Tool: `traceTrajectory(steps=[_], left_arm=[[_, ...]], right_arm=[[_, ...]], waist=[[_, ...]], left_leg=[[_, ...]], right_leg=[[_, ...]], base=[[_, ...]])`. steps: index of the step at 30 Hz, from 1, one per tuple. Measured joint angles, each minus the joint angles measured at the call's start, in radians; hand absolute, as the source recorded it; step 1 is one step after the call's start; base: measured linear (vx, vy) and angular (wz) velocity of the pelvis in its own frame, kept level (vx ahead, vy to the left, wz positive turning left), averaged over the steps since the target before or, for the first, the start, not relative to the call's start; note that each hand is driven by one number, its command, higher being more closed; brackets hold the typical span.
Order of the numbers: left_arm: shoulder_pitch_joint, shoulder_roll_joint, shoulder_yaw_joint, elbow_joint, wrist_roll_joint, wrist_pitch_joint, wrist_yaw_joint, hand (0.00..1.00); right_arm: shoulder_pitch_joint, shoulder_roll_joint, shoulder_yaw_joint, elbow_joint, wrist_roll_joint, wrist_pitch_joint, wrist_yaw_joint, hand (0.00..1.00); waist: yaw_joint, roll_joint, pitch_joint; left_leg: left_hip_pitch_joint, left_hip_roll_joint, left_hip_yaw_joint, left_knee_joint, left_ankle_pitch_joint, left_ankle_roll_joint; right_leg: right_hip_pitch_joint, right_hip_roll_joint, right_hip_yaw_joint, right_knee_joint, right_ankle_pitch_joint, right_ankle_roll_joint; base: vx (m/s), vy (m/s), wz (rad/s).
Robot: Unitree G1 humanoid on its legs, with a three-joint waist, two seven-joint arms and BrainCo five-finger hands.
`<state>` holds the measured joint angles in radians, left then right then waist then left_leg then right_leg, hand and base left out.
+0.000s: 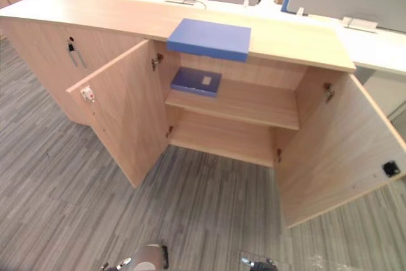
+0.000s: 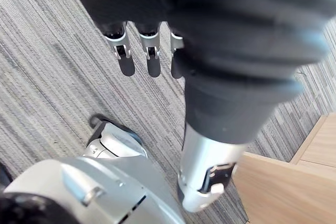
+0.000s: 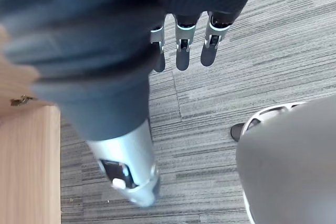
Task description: Walk over to the cabinet, pick up the folder, carry it to the office cabinet, place the folder inside the office cabinet, then close the office cabinet door
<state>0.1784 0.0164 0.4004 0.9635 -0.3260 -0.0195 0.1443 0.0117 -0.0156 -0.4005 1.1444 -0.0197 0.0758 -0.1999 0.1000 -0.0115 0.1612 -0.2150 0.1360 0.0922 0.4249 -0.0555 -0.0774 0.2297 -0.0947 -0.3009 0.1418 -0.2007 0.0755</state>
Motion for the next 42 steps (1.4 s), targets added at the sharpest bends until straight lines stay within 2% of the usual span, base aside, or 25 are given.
traceTrajectory(steps=[2,3,6,9,11,15,17,18,19,20,21,22,23,25,26,27,28,30,32,33,34,35,36,37,42], left_arm=[[-0.01,0.019,0.0,-0.013,-0.003,-0.012,0.002,0.0],[-0.016,0.02,0.002,-0.01,-0.003,-0.012,0.002,0.0],[-0.014,0.008,0.025,-0.009,-0.016,-0.011,0.002,0.0],[-0.016,0.006,0.041,0.031,-0.021,-0.01,0.001,0.0],[-0.011,0.006,0.044,0.046,-0.022,-0.01,0.001,0.0],[-0.005,0.005,0.027,0.047,-0.024,-0.01,0.002,0.0],[-0.003,-0.004,0.015,0.047,-0.023,-0.01,0.002,0.0],[0.003,-0.015,0.007,0.047,-0.023,-0.01,0.002,0.0],[0.009,-0.018,-0.003,0.046,-0.023,-0.01,0.002,0.0],[0.019,-0.014,-0.029,0.045,-0.014,-0.01,0.001,0.0],[0.021,-0.009,-0.041,0.045,-0.01,-0.01,0.001,0.0],[0.022,0.0,-0.05,0.046,0.008,-0.008,-0.003,0.0],[0.027,0.002,-0.05,0.046,0.021,-0.008,-0.008,0.0],[0.036,0.0,-0.042,0.046,0.03,-0.008,-0.012,0.0],[0.044,-0.005,-0.029,0.047,0.035,-0.007,-0.014,0.0],[0.045,-0.008,-0.023,0.047,0.036,-0.006,-0.014,0.0],[0.04,-0.011,-0.021,0.047,0.037,-0.007,-0.014,0.0],[0.024,-0.014,-0.018,0.046,0.038,-0.008,-0.016,0.0],[0.005,-0.014,0.012,0.042,0.041,-0.009,-0.018,0.0],[0.004,-0.011,0.033,0.034,0.043,-0.01,-0.021,0.0],[0.004,-0.011,0.046,0.031,0.046,-0.01,-0.022,0.0],[-0.003,-0.037,0.058,0.028,0.051,-0.009,-0.024,0.0],[-0.005,-0.046,0.063,0.02,0.052,-0.011,-0.024,0.0],[-0.014,-0.066,0.069,0.01,0.056,-0.011,-0.024,0.0],[-0.04,-0.075,0.075,0.009,0.077,-0.009,-0.026,0.0]], right_arm=[[-0.006,0.019,0.011,-0.003,-0.001,0.0,0.001,0.0],[-0.02,0.019,0.009,-0.001,-0.002,0.001,0.001,0.0],[-0.049,0.024,0.01,0.0,-0.006,0.0,0.002,0.0],[-0.059,0.02,0.01,0.009,-0.009,0.001,0.002,0.0],[-0.054,0.018,0.011,0.009,-0.024,0.001,0.003,0.0],[-0.013,-0.004,0.044,0.009,-0.04,0.007,0.004,0.0],[-0.013,-0.019,0.044,0.009,-0.041,0.009,0.009,0.0],[-0.01,-0.026,0.044,0.008,-0.041,0.01,0.014,0.0],[-0.007,-0.034,0.043,0.007,-0.041,0.01,0.016,0.0],[0.001,-0.034,0.039,0.004,-0.041,0.01,0.022,0.0],[0.009,-0.031,0.036,-0.002,-0.036,0.009,0.024,0.0],[0.012,-0.033,0.032,-0.026,-0.04,0.008,0.024,0.0],[0.013,-0.036,0.031,-0.04,-0.04,0.007,0.024,0.0],[0.012,-0.031,0.031,-0.044,-0.039,0.004,0.023,0.0],[0.007,-0.027,0.032,-0.051,-0.038,-0.001,0.023,0.0],[0.004,-0.026,0.031,-0.052,-0.037,-0.002,0.023,0.0],[-0.002,-0.024,0.031,-0.053,-0.034,-0.004,0.023,0.0],[-0.002,-0.012,0.03,-0.071,-0.01,-0.01,0.022,0.0],[0.007,0.008,0.031,-0.088,-0.001,-0.01,0.021,0.0],[0.015,0.022,0.031,-0.093,-0.001,-0.011,0.022,0.0],[0.019,0.026,0.03,-0.098,0.003,-0.013,0.022,0.0],[0.022,0.018,0.03,-0.11,-0.003,-0.014,0.022,0.0],[0.022,0.019,0.03,-0.112,-0.004,-0.014,0.022,0.0],[0.021,0.011,0.03,-0.116,-0.005,-0.013,0.022,0.0],[0.031,0.021,-0.005,-0.123,0.0,-0.01,0.021,0.0]], waist=[[0.004,-0.049,-0.004],[0.012,-0.051,0.002],[0.026,-0.037,0.004],[0.027,-0.03,-0.012],[0.027,-0.024,-0.021],[0.025,-0.013,-0.058],[0.022,0.004,-0.065],[0.022,0.021,-0.074],[0.02,0.027,-0.079],[0.008,0.039,-0.085],[-0.002,0.041,-0.084],[-0.015,0.031,-0.077],[-0.026,0.033,-0.074],[-0.027,0.033,-0.065],[-0.028,0.037,-0.053],[-0.03,0.038,-0.049],[-0.031,0.045,-0.043],[-0.036,0.052,-0.031],[-0.038,0.027,-0.018],[-0.038,0.001,-0.016],[-0.041,-0.013,-0.021],[-0.043,0.009,-0.024],[-0.044,0.012,-0.026],[-0.045,0.028,-0.024],[-0.055,0.031,-0.031]], left_leg=[[0.006,-0.056,0.012,-0.027,-0.013,0.022],[0.003,-0.07,0.016,-0.011,-0.029,0.033],[0.007,-0.078,0.03,0.039,-0.078,0.052],[0.015,-0.081,0.057,0.02,-0.092,0.058],[0.041,-0.089,0.073,-0.018,-0.089,0.061],[0.123,-0.142,0.091,-0.152,-0.053,0.078],[0.176,-0.171,0.082,-0.228,-0.037,0.086],[0.212,-0.192,0.05,-0.277,-0.031,0.096],[0.228,-0.199,0.032,-0.298,-0.026,0.099],[0.263,-0.222,-0.005,-0.327,-0.014,0.113],[0.278,-0.233,-0.017,-0.335,-0.018,0.121],[0.303,-0.252,-0.04,-0.344,-0.022,0.128],[0.327,-0.255,-0.048,-0.357,-0.022,0.136],[0.362,-0.251,-0.052,-0.373,-0.018,0.149],[0.384,-0.238,-0.052,-0.372,-0.026,0.15],[0.395,-0.226,-0.053,-0.37,-0.031,0.15],[0.404,-0.2,-0.053,-0.366,-0.042,0.145],[0.412,-0.14,-0.058,-0.355,-0.064,0.121],[0.433,-0.12,-0.068,-0.35,-0.09,0.09],[0.445,-0.133,-0.073,-0.347,-0.113,0.072],[0.448,-0.137,-0.08,-0.337,-0.129,0.062],[0.439,-0.111,-0.084,-0.315,-0.142,0.055],[0.439,-0.109,-0.085,-0.313,-0.143,0.054],[0.442,-0.088,-0.088,-0.318,-0.152,0.042],[0.474,-0.01,-0.098,-0.353,-0.173,0.01]], right_leg=[[0.003,-0.039,-0.001,-0.027,0.005,-0.009],[0.014,-0.051,0.001,-0.039,0.007,-0.011],[0.043,-0.061,0.009,-0.076,0.046,-0.006],[0.041,-0.075,0.014,-0.104,0.098,0.03],[0.04,-0.085,0.016,-0.106,0.119,0.03],[0.039,-0.129,0.005,-0.093,0.158,0.019],[0.02,-0.155,0.005,-0.024,0.158,0.019],[-0.014,-0.175,0.006,0.073,0.158,0.019],[-0.042,-0.187,0.006,0.143,0.158,0.019],[-0.123,-0.236,0.007,0.368,0.162,0.013],[-0.158,-0.265,0.01,0.46,0.173,-0.005],[-0.22,-0.305,0.018,0.623,0.191,-0.055],[-0.264,-0.314,0.01,0.72,0.165,-0.072],[-0.295,-0.296,-0.002,0.746,0.106,-0.064],[-0.322,-0.253,-0.018,0.706,0.034,-0.053],[-0.329,-0.231,-0.03,0.674,0.012,-0.049],[-0.343,-0.181,-0.04,0.598,-0.014,-0.044],[-0.356,-0.087,-0.065,0.415,-0.017,-0.038],[-0.353,-0.057,-0.078,0.247,0.013,-0.043],[-0.347,-0.065,-0.075,0.171,0.099,-0.055],[-0.345,-0.075,-0.074,0.179,0.147,-0.07],[-0.344,-0.058,-0.094,0.195,0.127,-0.072],[-0.342,-0.052,-0.098,0.192,0.109,-0.08],[-0.34,-0.034,-0.114,0.195,0.087,-0.085],[-0.305,0.034,-0.159,0.188,0.02,-0.099]], base=[[0.28,0.26,0.16],[0.17,0.15,0.14],[0.18,0.174,-0.11],[0.07,0.087,-0.27],[0.04,0.039,-0.29],[0.07,0.061,-0.12],[0.07,0.111,-0.01],[0.08,0.135,-0.01],[0.1,0.183,0.14],[0.08,0.15,0.28],[0.13,0.176,0.58],[0.14,0.128,0.63],[0.15,0.1,0.57],[0.12,0.002,0.2],[0.16,-0.067,0.02],[0.24,-0.124,-0.04],[0.19,-0.116,-0.04],[0.21,-0.18,0.05],[0.26,-0.315,0.14],[0.24,-0.306,0.12],[0.25,-0.292,0.15],[0.21,-0.224,0.16],[0.28,-0.274,0.2],[0.25,-0.262,0.25],[0.18,-0.19,0.17]])
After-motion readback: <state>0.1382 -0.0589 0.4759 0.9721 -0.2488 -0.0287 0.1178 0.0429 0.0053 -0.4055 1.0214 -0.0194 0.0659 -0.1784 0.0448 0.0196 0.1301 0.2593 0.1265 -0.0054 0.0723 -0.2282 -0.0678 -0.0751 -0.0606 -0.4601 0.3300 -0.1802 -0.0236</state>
